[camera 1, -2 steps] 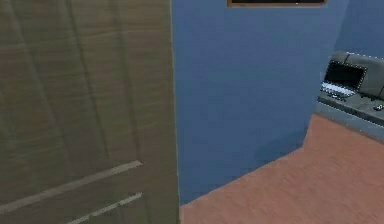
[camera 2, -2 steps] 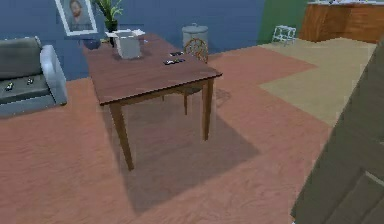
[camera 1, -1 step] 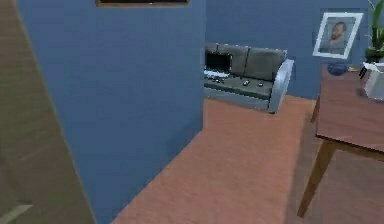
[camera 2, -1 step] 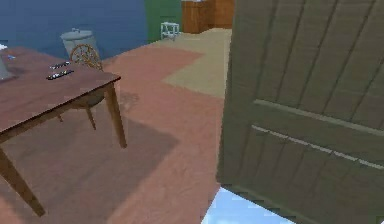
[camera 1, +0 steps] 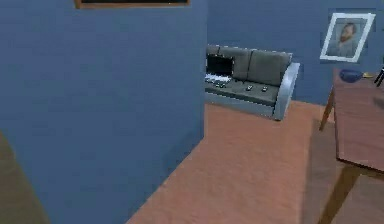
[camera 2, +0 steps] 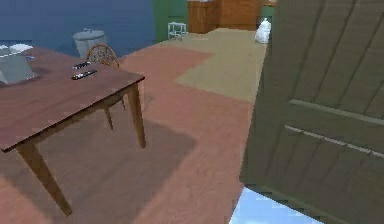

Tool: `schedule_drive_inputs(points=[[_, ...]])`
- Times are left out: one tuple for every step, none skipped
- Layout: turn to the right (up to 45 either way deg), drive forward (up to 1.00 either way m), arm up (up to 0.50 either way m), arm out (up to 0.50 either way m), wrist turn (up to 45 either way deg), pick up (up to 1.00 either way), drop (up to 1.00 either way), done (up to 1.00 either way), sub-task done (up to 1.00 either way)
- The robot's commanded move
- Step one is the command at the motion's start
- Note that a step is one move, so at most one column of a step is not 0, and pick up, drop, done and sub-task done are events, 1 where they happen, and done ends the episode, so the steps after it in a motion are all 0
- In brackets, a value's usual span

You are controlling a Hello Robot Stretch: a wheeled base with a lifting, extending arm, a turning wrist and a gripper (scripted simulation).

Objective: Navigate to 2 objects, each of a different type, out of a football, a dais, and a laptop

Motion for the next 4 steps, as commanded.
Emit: schedule_drive_inputs(points=[[3.0,0.0,0.0,0.0,0.0,0.0,0.0,0.0,0.0],[0.0,1.0,0.0,0.0,0.0,0.0,0.0,0.0,0.0],[30.0,0.0,0.0,0.0,0.0,0.0,0.0,0.0,0.0],[0.0,1.0,0.0,0.0,0.0,0.0,0.0,0.0,0.0]])
